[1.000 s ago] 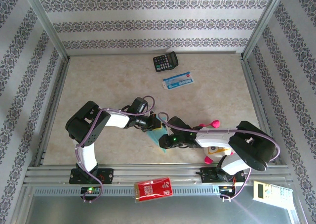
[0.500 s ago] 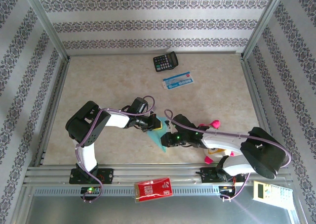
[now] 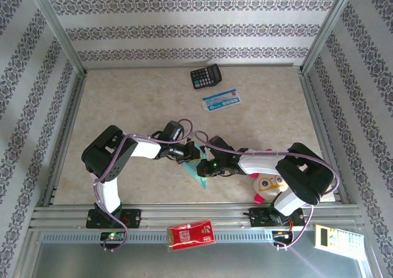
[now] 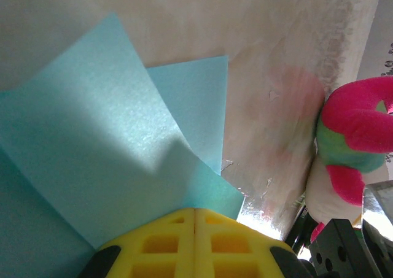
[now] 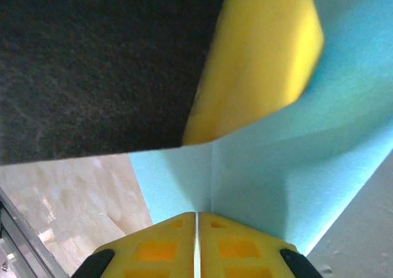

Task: Fold a paper plane with a square sheet of paper (pick it up from the middle)
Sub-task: Fourth fold the wing at the center of the table.

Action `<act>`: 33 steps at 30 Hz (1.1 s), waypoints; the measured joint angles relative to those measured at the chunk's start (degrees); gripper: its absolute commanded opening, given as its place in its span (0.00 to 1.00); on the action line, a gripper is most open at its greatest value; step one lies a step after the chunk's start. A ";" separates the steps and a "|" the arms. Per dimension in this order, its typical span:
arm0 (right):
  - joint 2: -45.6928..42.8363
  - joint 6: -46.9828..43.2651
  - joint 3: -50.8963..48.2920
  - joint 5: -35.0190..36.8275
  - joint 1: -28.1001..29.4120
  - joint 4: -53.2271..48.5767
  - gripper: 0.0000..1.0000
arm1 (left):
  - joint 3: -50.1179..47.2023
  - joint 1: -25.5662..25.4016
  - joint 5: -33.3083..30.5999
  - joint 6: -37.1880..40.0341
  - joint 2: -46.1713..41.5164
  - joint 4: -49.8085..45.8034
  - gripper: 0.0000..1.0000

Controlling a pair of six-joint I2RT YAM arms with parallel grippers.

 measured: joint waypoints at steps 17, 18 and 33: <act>-3.04 1.97 -4.94 1.14 3.67 3.93 0.09 | 0.00 0.02 0.00 0.02 0.04 -0.02 0.00; -3.26 2.03 -5.20 1.16 3.82 4.09 0.09 | 0.00 0.02 0.00 0.02 0.04 0.00 0.00; -5.07 3.04 -7.19 1.46 5.07 4.70 0.08 | 0.00 0.09 0.00 0.44 0.04 -0.07 0.00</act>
